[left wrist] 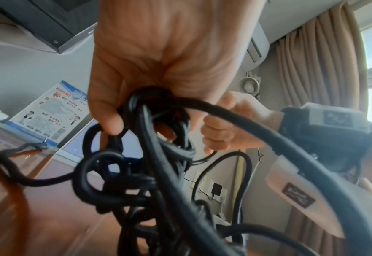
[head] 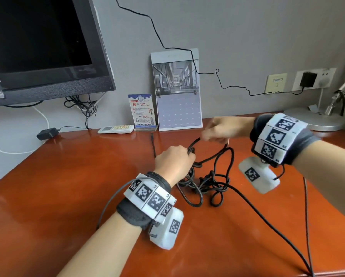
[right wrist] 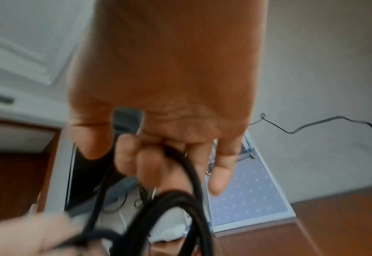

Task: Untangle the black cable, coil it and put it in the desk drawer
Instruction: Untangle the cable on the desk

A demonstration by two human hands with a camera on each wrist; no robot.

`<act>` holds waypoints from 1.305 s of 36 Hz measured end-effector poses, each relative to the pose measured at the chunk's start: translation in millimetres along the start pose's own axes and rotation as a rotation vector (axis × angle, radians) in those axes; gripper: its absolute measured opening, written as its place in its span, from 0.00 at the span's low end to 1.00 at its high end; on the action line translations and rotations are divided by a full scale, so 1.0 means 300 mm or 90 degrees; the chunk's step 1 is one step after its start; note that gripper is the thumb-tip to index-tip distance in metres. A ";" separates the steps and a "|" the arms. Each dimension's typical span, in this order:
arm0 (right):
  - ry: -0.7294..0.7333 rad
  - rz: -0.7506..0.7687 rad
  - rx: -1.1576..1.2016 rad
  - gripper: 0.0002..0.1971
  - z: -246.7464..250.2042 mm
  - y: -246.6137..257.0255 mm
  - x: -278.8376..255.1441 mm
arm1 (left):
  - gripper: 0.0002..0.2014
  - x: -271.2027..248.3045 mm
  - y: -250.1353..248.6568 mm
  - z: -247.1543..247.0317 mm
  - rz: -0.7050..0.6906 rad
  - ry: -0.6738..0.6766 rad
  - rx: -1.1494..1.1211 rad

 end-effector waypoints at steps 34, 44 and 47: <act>0.101 -0.241 -0.207 0.11 0.078 -0.152 -0.155 | 0.18 -0.025 0.144 -0.036 0.112 0.085 -0.077; 0.116 -0.421 -0.364 0.25 0.014 -0.237 -0.199 | 0.18 -0.032 0.123 -0.033 0.101 0.080 -0.035; 0.163 -0.450 -0.367 0.28 -0.018 -0.262 -0.213 | 0.18 -0.036 0.125 -0.035 0.101 0.081 -0.038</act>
Point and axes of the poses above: each hand's wrist, its own x-axis towards the middle knuckle, its own z-axis out of the back of the hand, y = z × x, the point moved 10 cm from there along x, towards the middle knuckle
